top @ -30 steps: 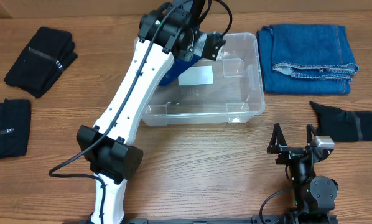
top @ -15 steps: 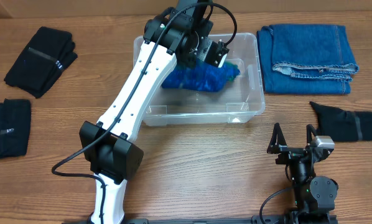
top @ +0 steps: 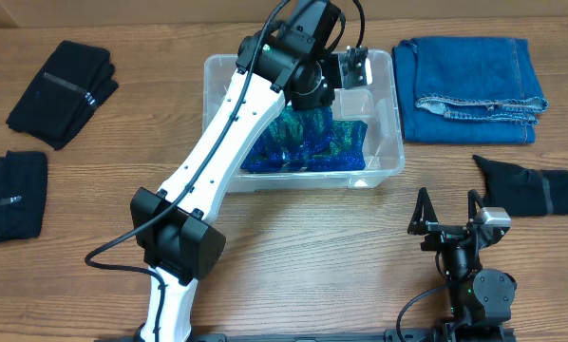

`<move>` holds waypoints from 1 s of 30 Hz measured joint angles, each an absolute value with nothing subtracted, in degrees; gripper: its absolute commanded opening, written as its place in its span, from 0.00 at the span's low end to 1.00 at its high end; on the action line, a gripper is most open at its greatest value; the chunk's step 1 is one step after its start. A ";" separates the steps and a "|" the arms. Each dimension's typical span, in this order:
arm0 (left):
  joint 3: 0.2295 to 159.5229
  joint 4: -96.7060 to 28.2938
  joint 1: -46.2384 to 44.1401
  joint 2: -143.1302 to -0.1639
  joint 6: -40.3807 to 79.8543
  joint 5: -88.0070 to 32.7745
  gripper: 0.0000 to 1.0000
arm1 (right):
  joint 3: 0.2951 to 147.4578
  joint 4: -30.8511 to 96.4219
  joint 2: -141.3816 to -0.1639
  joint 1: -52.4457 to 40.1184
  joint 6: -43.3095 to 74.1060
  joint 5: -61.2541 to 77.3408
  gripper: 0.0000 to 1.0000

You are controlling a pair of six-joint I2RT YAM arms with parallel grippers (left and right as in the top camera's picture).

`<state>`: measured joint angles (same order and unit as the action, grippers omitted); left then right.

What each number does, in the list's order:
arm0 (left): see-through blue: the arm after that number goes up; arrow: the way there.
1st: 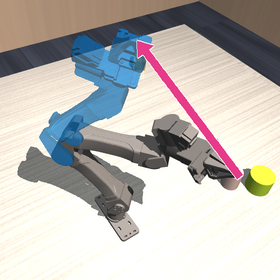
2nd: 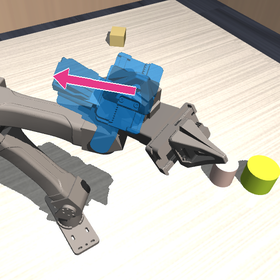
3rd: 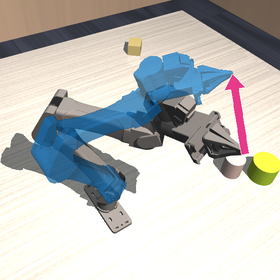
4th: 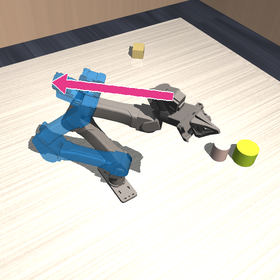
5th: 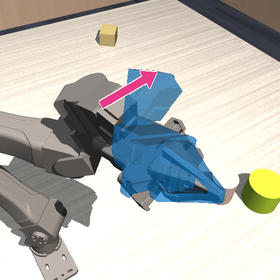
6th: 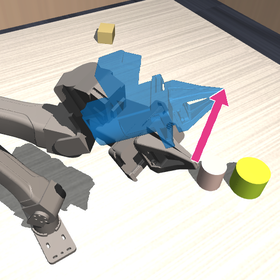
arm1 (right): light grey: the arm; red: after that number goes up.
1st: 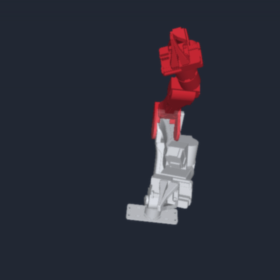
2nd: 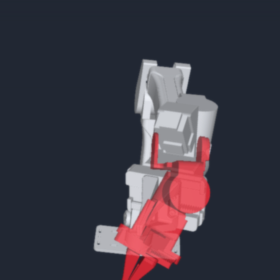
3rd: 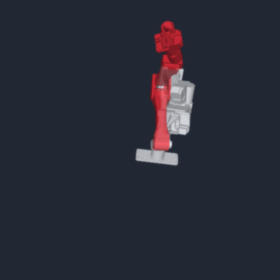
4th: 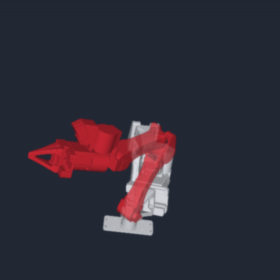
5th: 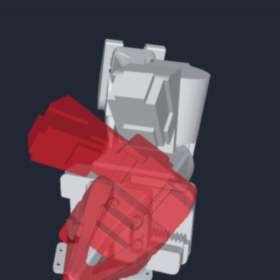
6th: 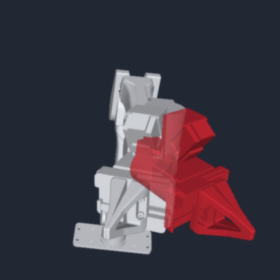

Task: Pack container
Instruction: 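Lift the blue-green fabric with the left gripper and lower it into the bin, then open the left gripper and press the fabric flat inside the bin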

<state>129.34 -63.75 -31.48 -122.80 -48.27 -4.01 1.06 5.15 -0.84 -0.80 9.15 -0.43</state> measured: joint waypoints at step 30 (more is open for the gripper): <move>128.77 -75.40 -31.48 -136.05 -20.78 -5.43 0.61 | 1.06 5.19 -0.84 -0.78 9.13 -0.43 1.00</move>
<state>128.77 -75.40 -31.48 -136.05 -20.78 -5.43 1.06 5.19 -0.84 -0.78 9.13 -0.43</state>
